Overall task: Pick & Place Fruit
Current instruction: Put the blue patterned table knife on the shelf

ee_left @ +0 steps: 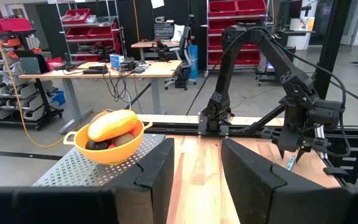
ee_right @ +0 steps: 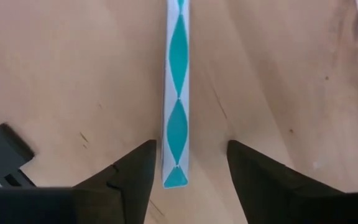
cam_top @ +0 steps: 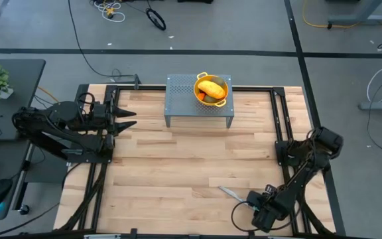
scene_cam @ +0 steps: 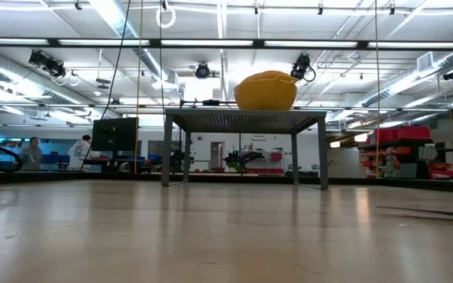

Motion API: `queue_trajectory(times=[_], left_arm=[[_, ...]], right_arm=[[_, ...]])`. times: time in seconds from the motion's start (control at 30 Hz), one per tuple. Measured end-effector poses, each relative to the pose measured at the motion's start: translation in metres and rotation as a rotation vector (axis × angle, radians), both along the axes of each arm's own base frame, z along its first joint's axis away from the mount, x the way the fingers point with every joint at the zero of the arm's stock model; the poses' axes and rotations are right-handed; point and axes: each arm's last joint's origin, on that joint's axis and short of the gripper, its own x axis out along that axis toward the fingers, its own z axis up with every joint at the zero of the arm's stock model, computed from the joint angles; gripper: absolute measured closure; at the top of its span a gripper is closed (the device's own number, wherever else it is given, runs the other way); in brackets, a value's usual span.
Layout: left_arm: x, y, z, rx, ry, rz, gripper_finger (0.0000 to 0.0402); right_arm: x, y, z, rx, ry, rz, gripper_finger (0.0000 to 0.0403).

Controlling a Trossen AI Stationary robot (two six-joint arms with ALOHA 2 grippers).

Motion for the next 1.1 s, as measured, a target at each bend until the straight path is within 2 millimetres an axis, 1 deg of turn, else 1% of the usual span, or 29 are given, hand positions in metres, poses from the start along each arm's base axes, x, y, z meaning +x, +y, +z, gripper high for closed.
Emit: queue_trajectory(times=[0.13,0.4,0.57,0.87,1.1], left_arm=[[-0.0001,0.0,0.0,0.0,0.0,0.0,0.026],[-0.0001,0.0006,0.0001,0.034,0.006,0.022,0.026],[-0.0002,0.0007,0.0002,0.033,0.005,0.022,0.026],[-0.0002,0.0007,0.0002,0.031,0.004,0.021,0.026],[-0.0002,0.0006,0.0002,0.031,0.004,0.021,0.026]], right_arm=[[0.0018,-0.0018,0.0051,-0.006,0.097,-0.028,0.0195],[0.0066,0.0033,0.0081,0.035,0.04,-0.03,0.0194],[0.0063,0.0004,0.0082,-0.005,0.024,-0.034,0.0194],[0.0055,-0.0009,0.0082,-0.023,0.023,-0.031,0.0194],[0.0081,-0.0013,0.0084,-0.059,-0.05,-0.048,0.0194]])
